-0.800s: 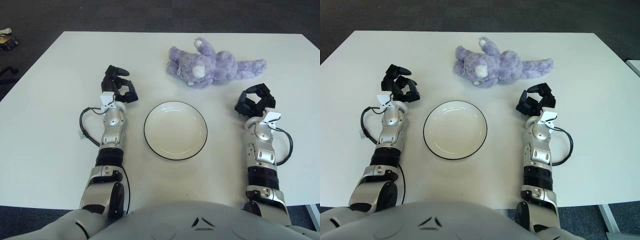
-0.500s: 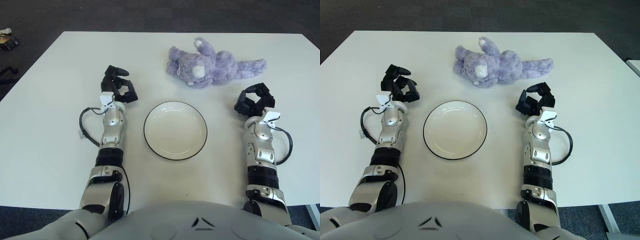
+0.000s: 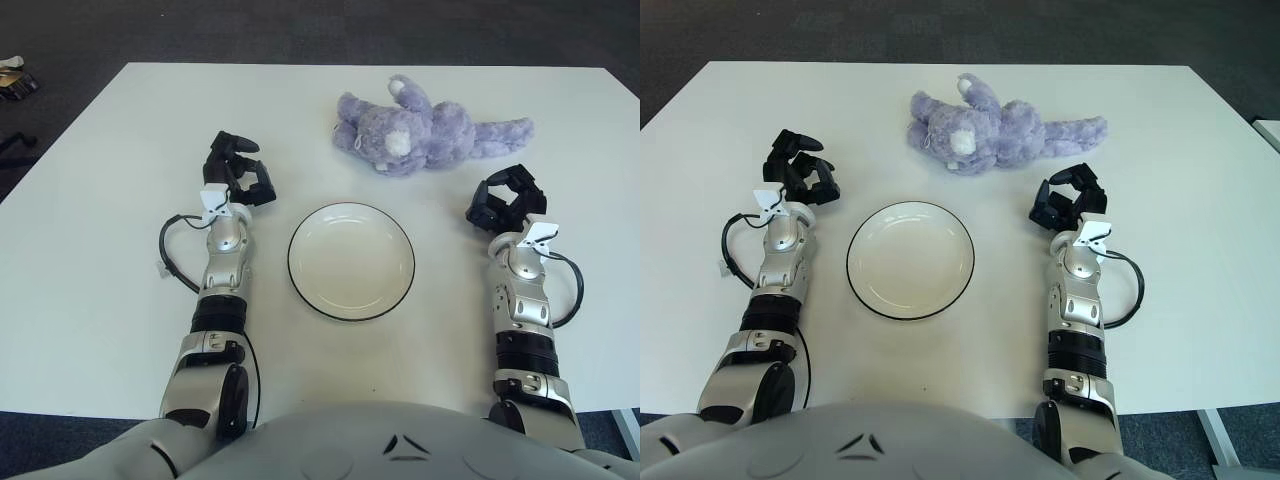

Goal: Put the doll into the plate.

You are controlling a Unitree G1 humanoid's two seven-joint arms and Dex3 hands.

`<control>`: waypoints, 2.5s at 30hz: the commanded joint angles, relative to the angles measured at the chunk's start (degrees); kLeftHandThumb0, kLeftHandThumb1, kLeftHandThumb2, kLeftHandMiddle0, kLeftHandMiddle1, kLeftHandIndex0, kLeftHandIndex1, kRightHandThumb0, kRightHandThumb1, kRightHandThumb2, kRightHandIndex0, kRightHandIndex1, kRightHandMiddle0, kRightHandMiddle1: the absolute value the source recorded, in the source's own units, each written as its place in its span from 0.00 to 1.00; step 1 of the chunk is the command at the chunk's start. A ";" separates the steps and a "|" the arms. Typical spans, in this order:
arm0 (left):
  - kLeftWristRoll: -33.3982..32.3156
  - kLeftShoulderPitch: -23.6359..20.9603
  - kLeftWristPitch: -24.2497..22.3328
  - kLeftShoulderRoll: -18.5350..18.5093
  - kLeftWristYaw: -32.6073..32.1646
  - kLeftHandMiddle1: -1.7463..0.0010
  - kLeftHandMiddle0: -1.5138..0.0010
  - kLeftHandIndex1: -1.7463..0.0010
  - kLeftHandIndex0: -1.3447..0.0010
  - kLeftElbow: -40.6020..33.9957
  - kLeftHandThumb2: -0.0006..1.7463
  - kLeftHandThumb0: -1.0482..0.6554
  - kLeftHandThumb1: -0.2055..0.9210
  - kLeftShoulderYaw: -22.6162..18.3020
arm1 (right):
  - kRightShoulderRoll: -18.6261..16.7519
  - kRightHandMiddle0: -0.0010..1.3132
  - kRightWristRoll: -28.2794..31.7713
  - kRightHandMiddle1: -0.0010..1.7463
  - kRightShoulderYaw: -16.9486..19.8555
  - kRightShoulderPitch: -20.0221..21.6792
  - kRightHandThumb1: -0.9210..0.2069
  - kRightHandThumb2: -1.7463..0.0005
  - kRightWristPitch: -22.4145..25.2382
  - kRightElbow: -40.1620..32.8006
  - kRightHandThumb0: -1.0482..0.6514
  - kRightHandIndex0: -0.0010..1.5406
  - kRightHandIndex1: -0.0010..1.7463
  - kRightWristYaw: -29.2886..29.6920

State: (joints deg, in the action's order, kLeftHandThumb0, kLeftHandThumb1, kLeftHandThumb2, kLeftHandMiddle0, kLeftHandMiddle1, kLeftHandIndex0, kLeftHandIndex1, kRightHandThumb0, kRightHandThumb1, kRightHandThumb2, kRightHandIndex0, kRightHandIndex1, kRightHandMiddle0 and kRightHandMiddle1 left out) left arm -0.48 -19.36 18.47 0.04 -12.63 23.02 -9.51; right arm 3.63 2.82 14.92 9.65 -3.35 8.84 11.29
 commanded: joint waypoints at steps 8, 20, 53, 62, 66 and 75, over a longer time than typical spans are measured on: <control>0.19 2.75 -1.24 0.28 -0.01 0.00 0.59 0.00 0.55 0.09 0.86 0.61 0.33 0.31 | 1.34 0.47 -0.85 1.00 -0.92 -2.28 0.53 0.25 -1.84 1.06 0.33 0.72 1.00 -2.25; 0.50 2.96 -2.02 0.47 -0.31 0.00 0.61 0.00 0.57 -0.63 0.84 0.61 0.35 0.54 | 3.03 0.40 -5.54 1.00 -2.78 -4.11 0.43 0.33 -5.73 -3.21 0.36 0.65 1.00 -1.95; 1.33 3.10 -2.58 0.64 -0.24 0.00 0.63 0.00 0.59 -0.50 0.82 0.61 0.39 1.01 | 15.59 0.00 -38.91 0.63 -10.36 -5.94 0.27 0.59 3.82 -21.28 0.16 0.08 0.59 -0.34; 1.45 3.21 -2.99 0.58 -0.16 0.00 0.63 0.00 0.60 -0.76 0.81 0.61 0.39 1.13 | 17.96 0.00 -38.66 0.54 -10.18 -4.18 0.21 0.67 0.59 -19.54 0.09 0.06 0.50 0.03; 1.68 3.15 -3.09 0.50 -0.22 0.00 0.63 0.00 0.60 -0.59 0.81 0.61 0.40 1.26 | 19.42 0.00 -39.42 0.53 -10.27 -3.34 0.20 0.70 -0.91 -18.61 0.07 0.06 0.49 0.47; 2.27 3.24 -4.25 0.20 -0.35 0.00 0.64 0.00 0.60 -0.95 0.81 0.61 0.40 1.65 | 24.13 0.00 -44.61 0.50 -11.53 0.25 0.18 0.73 2.14 -20.42 0.04 0.03 0.47 -4.30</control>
State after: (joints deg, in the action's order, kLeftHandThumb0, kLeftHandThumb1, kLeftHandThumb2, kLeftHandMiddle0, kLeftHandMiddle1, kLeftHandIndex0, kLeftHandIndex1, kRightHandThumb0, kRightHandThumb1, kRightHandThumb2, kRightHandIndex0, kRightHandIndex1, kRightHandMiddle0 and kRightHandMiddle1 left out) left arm 1.42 -18.51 15.04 0.05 -12.93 21.16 -8.18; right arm 26.20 -40.17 4.01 7.92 -2.67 -10.19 9.42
